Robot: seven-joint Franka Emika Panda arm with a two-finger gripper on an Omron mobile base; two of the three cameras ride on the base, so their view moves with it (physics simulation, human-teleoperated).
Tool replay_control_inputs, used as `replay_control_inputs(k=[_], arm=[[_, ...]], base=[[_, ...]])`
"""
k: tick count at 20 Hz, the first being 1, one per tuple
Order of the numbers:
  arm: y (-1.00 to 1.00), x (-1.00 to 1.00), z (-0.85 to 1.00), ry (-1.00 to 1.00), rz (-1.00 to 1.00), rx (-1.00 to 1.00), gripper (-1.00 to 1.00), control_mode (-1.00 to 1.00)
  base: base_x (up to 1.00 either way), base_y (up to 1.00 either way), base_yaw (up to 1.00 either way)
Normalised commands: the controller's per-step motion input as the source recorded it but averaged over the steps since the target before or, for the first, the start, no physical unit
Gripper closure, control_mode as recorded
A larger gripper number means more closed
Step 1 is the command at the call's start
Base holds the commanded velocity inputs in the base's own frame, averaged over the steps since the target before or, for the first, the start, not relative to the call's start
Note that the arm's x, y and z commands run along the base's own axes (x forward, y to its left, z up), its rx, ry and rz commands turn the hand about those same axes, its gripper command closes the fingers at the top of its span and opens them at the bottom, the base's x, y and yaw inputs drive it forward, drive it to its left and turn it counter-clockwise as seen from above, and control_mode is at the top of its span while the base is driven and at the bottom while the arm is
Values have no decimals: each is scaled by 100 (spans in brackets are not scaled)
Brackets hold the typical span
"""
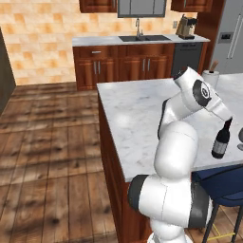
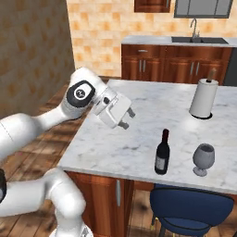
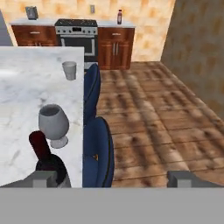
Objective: There is a wine glass and glass cup on the dining counter. Place the wine bottle next to the wine glass and the juice bottle next to the glass cup.
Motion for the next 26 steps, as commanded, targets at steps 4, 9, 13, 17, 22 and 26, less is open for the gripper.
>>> replay_control_inputs(k=[4, 9, 13, 17, 22, 26], arm=[[21, -64, 0, 8, 54, 6, -100, -100], [21, -24, 14, 13, 51, 5, -100, -100], [15, -5, 34, 17, 39, 6, -100, -100], [6, 8, 3, 11, 26, 1, -100, -100], [4, 16, 0, 12, 15, 2, -100, -100], [5, -6, 0, 3, 0, 0, -100, 100]], base=[[0, 0, 0], [0, 0, 0], [0, 0, 0], [0, 0, 0], [0, 0, 0], [-41, 0, 2]])
